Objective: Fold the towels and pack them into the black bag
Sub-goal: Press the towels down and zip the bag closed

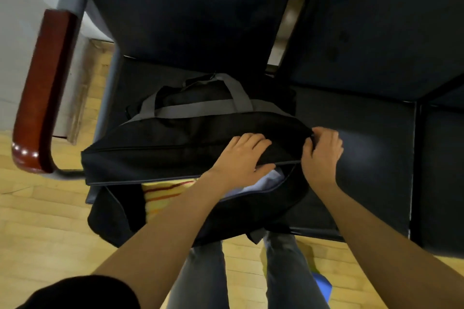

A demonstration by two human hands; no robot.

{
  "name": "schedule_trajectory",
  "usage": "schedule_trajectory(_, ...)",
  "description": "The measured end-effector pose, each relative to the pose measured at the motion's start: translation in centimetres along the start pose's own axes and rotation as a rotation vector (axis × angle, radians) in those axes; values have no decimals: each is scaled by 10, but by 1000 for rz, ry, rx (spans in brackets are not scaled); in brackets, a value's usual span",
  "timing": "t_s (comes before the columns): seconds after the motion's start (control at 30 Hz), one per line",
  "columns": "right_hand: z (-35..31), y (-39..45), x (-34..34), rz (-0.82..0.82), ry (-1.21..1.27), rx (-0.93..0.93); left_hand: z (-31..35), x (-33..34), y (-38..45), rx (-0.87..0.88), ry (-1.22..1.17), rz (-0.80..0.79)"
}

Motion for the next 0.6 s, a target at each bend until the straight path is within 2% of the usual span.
schedule_trajectory(0.1,48,13,0,-96,-36,95,43,20,38,126,80,12)
schedule_trajectory(0.17,74,21,14,-255,-36,152,66,32,64,162,180,11)
schedule_trajectory(0.27,98,23,50,-557,-117,128,81,50,96,98,323,-65)
schedule_trajectory(0.33,105,20,68,-701,-182,69,78,64,109,58,365,-120)
schedule_trajectory(0.53,106,24,86,-852,-329,-140,71,75,126,22,487,-246)
schedule_trajectory(0.6,106,23,90,-882,-346,-171,71,71,128,20,493,-221)
Point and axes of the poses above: each hand's wrist, its own y-axis towards the middle knuckle, its own x-axis out of the palm, z = x × y, the point moved 8 cm from there along y, towards the middle knuckle, and after that the axes turned 1 degree about y, right-handed, at the moved point
